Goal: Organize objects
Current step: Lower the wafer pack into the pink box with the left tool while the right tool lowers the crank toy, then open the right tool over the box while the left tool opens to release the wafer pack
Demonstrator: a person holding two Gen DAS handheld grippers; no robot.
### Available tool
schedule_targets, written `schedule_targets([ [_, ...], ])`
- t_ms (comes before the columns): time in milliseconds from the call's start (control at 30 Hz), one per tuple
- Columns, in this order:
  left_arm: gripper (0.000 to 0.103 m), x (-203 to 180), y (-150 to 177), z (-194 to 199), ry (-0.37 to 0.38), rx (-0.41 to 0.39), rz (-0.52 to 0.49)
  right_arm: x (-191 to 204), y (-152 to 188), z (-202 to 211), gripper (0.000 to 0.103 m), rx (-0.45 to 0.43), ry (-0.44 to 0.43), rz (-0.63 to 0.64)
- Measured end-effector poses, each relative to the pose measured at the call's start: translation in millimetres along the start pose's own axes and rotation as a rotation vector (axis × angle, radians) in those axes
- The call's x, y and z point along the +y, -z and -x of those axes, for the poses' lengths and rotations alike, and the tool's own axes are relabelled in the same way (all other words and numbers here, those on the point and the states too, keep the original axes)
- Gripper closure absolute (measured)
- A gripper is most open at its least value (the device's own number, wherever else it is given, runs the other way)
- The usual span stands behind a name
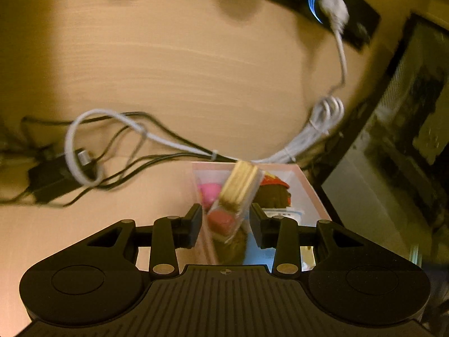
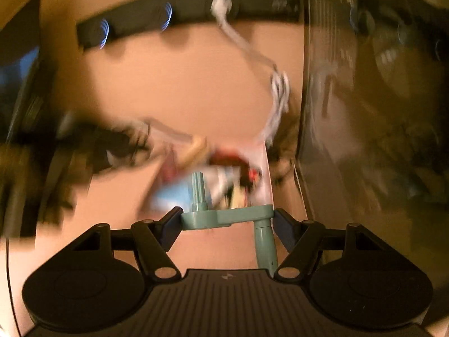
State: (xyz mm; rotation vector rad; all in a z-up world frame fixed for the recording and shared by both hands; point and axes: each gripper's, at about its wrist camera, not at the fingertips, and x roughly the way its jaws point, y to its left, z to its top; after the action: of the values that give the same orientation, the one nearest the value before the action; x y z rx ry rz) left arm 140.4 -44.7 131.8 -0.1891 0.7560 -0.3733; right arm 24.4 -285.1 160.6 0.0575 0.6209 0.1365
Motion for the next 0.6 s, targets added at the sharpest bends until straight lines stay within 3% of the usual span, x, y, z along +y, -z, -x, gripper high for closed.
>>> schedule_targets([
  [133, 0.063, 30.4, 29.9, 16.1, 0.001, 0.016, 0.138, -7.0, -48.0, -24.2, 0.03, -0.045, -0.018, -0.142],
  [167, 0.063, 38.6, 40.9, 16.5, 0.003, 0.038, 0.18, -10.9, -56.7, -37.1, 0.025, -0.03, -0.034, -0.18],
  [233, 0.063, 50.4, 60.7, 15.4, 0.007, 0.085, 0.249, -18.1, -63.0, -51.6, 0.025, 0.0, -0.037, -0.252],
  [400, 0.063, 63.9, 91.1, 14.9, -0.01, 0.155, 0.302, -22.8, -45.0, -43.5, 0.025, -0.004, -0.021, -0.248],
  [600, 0.063, 44.7, 77.2, 13.8, 0.047, 0.127, 0.241, -16.7, -2.5, -47.0, 0.03, 0.059, 0.05, -0.135],
])
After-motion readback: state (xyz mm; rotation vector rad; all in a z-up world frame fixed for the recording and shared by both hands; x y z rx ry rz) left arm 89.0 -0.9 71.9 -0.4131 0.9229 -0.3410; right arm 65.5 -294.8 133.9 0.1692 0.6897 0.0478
